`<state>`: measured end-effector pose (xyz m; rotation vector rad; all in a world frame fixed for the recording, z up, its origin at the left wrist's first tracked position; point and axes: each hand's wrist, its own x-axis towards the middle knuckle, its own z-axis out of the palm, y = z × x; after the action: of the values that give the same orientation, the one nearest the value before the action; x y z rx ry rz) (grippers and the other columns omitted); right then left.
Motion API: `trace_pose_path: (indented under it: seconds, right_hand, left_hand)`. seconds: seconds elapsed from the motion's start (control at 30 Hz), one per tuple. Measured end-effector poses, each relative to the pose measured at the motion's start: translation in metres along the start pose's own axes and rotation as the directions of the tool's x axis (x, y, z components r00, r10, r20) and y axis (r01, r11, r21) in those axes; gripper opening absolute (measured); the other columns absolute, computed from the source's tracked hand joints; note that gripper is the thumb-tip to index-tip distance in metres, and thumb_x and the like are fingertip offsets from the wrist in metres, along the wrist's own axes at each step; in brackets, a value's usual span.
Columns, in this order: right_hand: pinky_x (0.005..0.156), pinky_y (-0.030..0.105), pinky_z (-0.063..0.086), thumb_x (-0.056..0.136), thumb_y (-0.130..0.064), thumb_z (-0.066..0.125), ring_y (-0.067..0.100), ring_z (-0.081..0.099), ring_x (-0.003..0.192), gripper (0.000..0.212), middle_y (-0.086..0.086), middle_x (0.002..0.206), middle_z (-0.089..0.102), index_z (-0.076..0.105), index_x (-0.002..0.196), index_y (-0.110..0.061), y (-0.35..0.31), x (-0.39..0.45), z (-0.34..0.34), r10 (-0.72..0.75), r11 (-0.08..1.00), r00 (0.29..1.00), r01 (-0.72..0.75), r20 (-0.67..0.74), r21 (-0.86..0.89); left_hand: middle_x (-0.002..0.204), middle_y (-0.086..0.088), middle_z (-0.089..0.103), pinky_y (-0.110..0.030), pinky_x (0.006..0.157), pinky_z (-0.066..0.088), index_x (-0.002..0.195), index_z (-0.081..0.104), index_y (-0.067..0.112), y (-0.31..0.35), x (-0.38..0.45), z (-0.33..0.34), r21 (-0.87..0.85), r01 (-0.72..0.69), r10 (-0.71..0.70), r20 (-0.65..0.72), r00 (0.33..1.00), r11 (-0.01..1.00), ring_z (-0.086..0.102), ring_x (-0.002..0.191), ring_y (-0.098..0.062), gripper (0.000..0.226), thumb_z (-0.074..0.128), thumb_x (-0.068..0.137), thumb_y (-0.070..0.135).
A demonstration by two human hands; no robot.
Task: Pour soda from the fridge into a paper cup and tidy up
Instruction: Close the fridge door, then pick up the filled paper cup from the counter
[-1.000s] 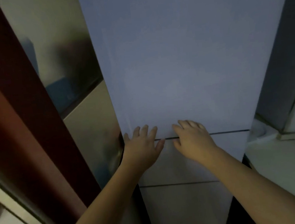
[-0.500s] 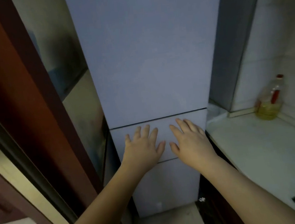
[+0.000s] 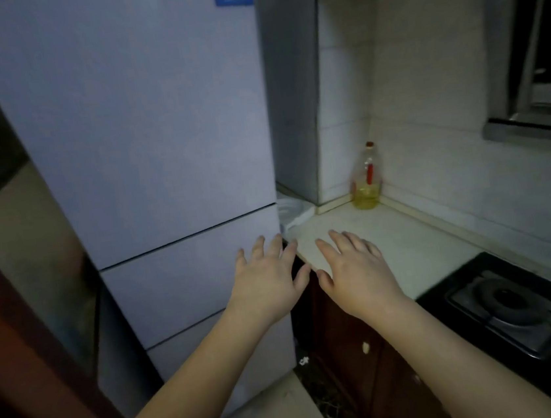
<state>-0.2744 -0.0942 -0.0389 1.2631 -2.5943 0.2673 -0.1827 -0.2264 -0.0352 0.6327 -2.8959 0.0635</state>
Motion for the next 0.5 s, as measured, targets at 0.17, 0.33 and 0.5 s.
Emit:
trace_pose_path:
  seconds: [0.17, 0.33, 0.5]
  right_hand:
    - [0.114, 0.038, 0.017, 0.097, -0.044, 0.036, 0.021, 0.02, 0.142, 0.058, 0.002, 0.156, 0.022, 0.021, 0.149, -0.025, 0.064, -0.05, -0.013, 0.123, 0.992, 0.992, -0.123, 0.023, -0.004]
    - [0.113, 0.039, 0.018, 0.097, -0.043, 0.036, 0.022, 0.02, 0.142, 0.057, 0.003, 0.157, 0.02, 0.022, 0.149, -0.024, 0.137, -0.119, -0.032, 0.266, 0.964, 0.964, -0.265, 0.007, -0.034]
    - [0.113, 0.039, 0.022, 0.096, -0.041, 0.039, 0.022, 0.024, 0.141, 0.056, 0.004, 0.155, 0.026, 0.027, 0.148, -0.022, 0.198, -0.19, -0.049, 0.399, 0.915, 0.917, -0.399, -0.015, -0.066]
  left_hand:
    - [0.161, -0.001, 0.016, -0.052, 0.117, 0.014, 0.153, 0.016, 0.028, 0.078, 0.001, 0.0, -0.045, -0.119, 0.12, 0.019, 0.993, 0.992, 0.011, 0.147, -0.028, 0.062, 0.021, 0.099, 0.056]
    - [0.161, 0.0, 0.018, -0.05, 0.115, 0.019, 0.153, 0.016, 0.03, 0.171, -0.004, 0.009, -0.043, -0.257, 0.258, 0.023, 0.966, 0.965, 0.014, 0.147, -0.03, 0.062, 0.021, 0.098, 0.058]
    - [0.16, 0.001, 0.021, -0.05, 0.114, 0.021, 0.152, 0.019, 0.03, 0.265, -0.018, 0.017, -0.064, -0.408, 0.41, 0.025, 0.912, 0.911, 0.016, 0.146, -0.029, 0.062, 0.023, 0.097, 0.058]
